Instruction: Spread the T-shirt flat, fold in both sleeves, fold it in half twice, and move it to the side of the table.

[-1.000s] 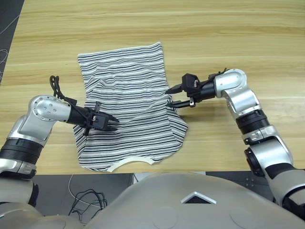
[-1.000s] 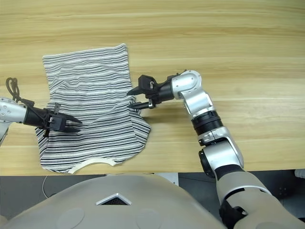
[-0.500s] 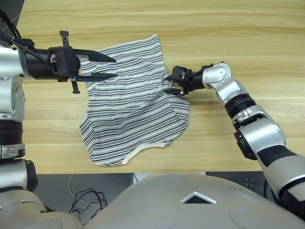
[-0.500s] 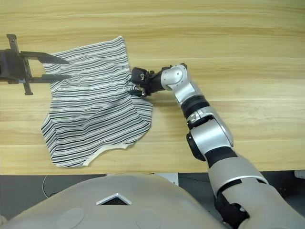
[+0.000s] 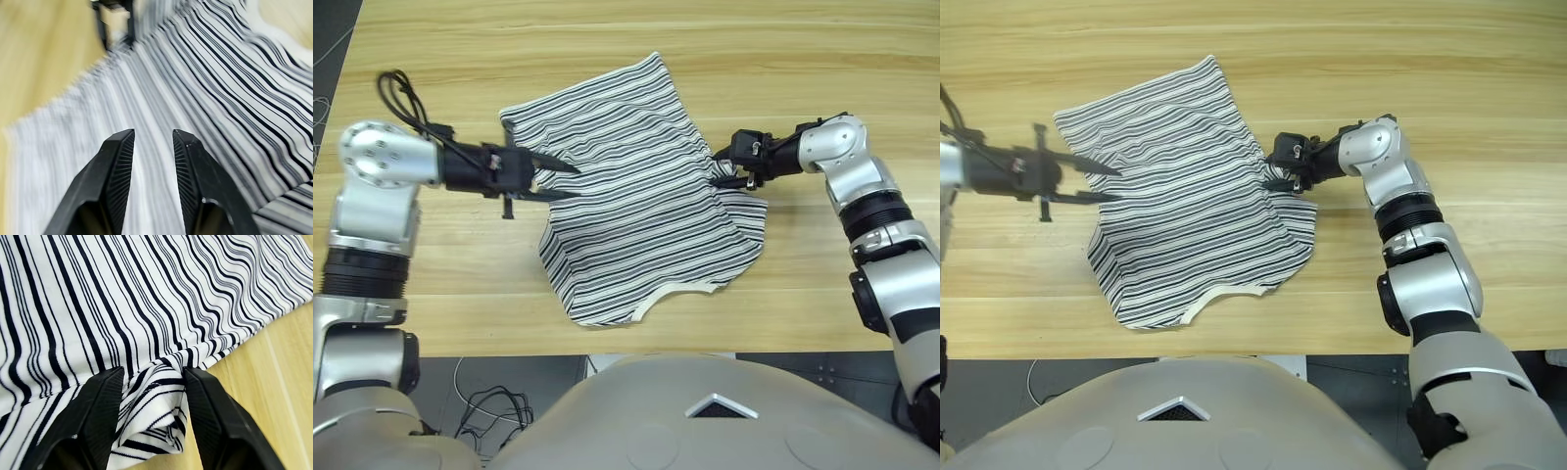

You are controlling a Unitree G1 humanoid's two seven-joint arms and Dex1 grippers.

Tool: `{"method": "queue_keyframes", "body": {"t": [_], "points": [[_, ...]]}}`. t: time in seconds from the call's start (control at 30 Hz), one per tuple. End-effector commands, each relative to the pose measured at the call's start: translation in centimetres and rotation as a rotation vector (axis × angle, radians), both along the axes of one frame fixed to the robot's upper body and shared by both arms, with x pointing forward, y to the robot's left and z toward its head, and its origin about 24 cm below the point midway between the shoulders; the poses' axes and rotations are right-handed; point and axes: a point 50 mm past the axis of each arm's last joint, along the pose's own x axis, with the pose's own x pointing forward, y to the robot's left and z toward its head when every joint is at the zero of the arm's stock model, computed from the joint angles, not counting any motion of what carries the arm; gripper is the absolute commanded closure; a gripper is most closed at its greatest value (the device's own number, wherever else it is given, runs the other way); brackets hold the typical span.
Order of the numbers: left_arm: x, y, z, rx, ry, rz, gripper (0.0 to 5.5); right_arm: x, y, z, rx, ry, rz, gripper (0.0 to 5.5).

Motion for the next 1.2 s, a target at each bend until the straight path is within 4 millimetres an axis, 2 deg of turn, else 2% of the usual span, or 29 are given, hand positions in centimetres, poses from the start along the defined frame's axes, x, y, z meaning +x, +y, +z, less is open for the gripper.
{"method": "queue_keyframes", "body": {"t": [0.03,0.1,0.23,0.3,0.37,0.5,0.7,0.8,0.93,1.03,1.17,1.2], "points": [[-0.9,-0.8,-4.1,0.121,0.089,-0.062,4.05,-0.9,0.9,-1.0,0.021,0.052,0.015,3.27],[-1.5,-0.3,-6.5,0.232,0.131,-0.074,4.05,-1.1,1.1,-1.1,0.024,0.057,0.02,3.27],[-2.8,3.5,-10.2,0.506,0.225,-0.045,4.05,-1.3,1.7,-1.2,0.036,0.061,0.031,3.27],[-3.5,5.9,-10.5,0.602,0.265,-0.019,4.05,-1.4,2.0,-1.2,0.038,0.06,0.039,3.27],[-3.9,7.7,-10.0,0.654,0.285,0.007,4.05,-1.5,2.6,-1.4,0.043,0.061,0.045,3.27],[-3.9,9.6,-9.0,0.697,0.287,0.044,4.05,-1.6,5.3,-1.7,0.118,0.062,0.041,3.27],[-4.1,9.8,-9.0,0.695,0.289,0.044,4.05,-1.7,9.0,-1.9,0.228,0.067,0.021,3.27],[-4.1,9.7,-8.9,0.69,0.288,0.037,4.05,-1.2,9.5,-1.7,0.264,0.057,-0.026,3.27],[-3.9,8.7,-8.6,0.629,0.275,0.018,4.05,-0.8,7.8,-1.8,0.212,0.045,-0.033,3.27],[-3.1,7.2,-7.0,0.513,0.234,0.008,4.05,-0.6,5.9,-1.7,0.163,0.032,-0.022,3.27],[-1.0,3.4,0.4,0.181,0.099,-0.015,4.05,-0.1,1.5,-0.8,0.08,-0.003,-0.044,3.27],[-1.0,3.0,1.3,0.149,0.089,-0.026,4.05,0.1,0.5,-0.4,0.069,-0.014,-0.058,3.27]]}}
